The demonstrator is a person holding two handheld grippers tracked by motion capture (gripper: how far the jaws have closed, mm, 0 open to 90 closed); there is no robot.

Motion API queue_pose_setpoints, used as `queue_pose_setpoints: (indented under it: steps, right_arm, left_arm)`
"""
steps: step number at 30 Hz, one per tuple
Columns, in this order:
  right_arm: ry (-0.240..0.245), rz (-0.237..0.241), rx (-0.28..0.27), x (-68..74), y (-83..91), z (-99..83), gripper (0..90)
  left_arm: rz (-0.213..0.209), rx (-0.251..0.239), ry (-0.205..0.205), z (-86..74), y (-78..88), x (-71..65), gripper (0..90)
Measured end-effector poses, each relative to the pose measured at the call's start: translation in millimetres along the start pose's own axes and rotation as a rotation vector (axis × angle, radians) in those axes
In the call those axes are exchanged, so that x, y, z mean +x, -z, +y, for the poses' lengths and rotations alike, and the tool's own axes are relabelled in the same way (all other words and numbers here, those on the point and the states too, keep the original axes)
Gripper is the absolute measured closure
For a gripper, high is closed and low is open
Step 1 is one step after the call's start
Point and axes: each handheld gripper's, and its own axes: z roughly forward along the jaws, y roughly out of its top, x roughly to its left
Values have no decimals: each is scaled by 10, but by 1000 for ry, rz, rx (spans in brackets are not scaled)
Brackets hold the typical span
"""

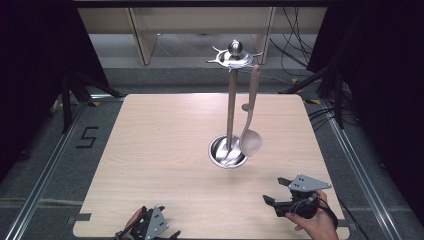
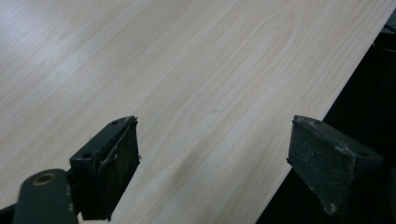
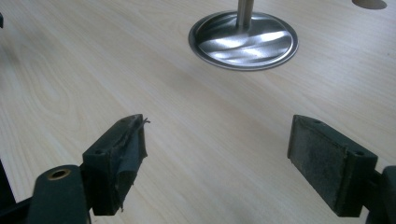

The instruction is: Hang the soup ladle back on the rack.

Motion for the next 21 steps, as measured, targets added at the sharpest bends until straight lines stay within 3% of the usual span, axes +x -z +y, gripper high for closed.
queue_pose_setpoints:
  steps: [8, 12, 13, 15, 16, 21]
  right_arm:
    - [-34, -2, 24, 53, 25, -67, 160]
    - [3, -25, 19, 58, 29, -115, 162]
    - [-32, -16, 36, 91, 34, -126, 162]
    - [11, -24, 36, 75, 28, -149, 162]
    - [-8, -18, 42, 99, 27, -164, 163]
    - [0, -14, 64, 145, 16, -225, 167]
  left_arm:
    - [4, -2, -5, -6, -10, 7, 156]
    - [-2, 2, -3, -1, 4, 2, 156]
    - [3, 3, -5, -1, 5, 4, 156]
    - [-3, -10, -2, -5, -5, 4, 156]
    - [-3, -11, 4, -8, -10, 0, 156]
    - [6, -5, -1, -6, -9, 2, 156]
